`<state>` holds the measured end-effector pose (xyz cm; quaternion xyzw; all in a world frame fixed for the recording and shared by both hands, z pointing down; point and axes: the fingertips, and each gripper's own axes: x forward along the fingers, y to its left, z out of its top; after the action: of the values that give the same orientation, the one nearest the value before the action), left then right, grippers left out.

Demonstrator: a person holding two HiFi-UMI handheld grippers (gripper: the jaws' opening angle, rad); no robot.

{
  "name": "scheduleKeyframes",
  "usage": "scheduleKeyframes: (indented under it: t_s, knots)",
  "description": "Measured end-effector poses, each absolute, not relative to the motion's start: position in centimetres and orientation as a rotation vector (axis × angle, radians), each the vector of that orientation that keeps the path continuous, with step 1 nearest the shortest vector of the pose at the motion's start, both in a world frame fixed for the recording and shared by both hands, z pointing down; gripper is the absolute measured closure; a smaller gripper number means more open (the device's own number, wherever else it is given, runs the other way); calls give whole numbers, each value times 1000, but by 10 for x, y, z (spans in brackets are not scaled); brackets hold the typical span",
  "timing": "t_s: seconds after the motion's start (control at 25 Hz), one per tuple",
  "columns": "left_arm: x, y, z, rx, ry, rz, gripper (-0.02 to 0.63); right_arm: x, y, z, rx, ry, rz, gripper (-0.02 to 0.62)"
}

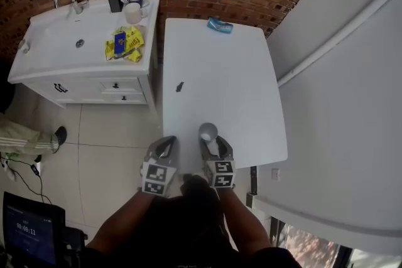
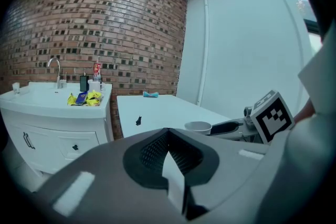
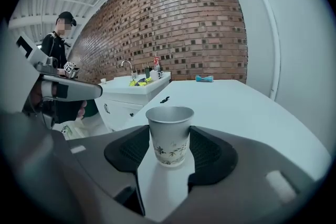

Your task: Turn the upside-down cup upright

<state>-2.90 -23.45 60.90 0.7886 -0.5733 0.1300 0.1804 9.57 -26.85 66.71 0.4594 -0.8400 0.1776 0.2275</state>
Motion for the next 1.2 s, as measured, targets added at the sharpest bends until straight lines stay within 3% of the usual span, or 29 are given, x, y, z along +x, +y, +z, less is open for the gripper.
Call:
scheduleKeyframes:
  t_s: [0.48, 0.64, 0.8, 0.92, 1.2]
  knots:
    - [-26, -234, 607, 2247, -1603, 370, 611, 95, -254, 677, 1273, -2259, 461, 328]
    - [-26, -232, 606, 2253, -1604, 365, 611, 94, -252, 675, 1282, -2251, 441, 256]
    - [-27, -229, 605, 2263, -1603, 359, 611, 100, -246, 672, 1322, -2239, 446, 245]
    - [-25, -223, 603, 2277, -1592, 352, 611, 101, -233, 670, 1317, -2238, 465, 268]
    - [-21, -207, 599, 2314, -1564, 340, 611, 99, -209, 656, 1354, -2219, 412, 432]
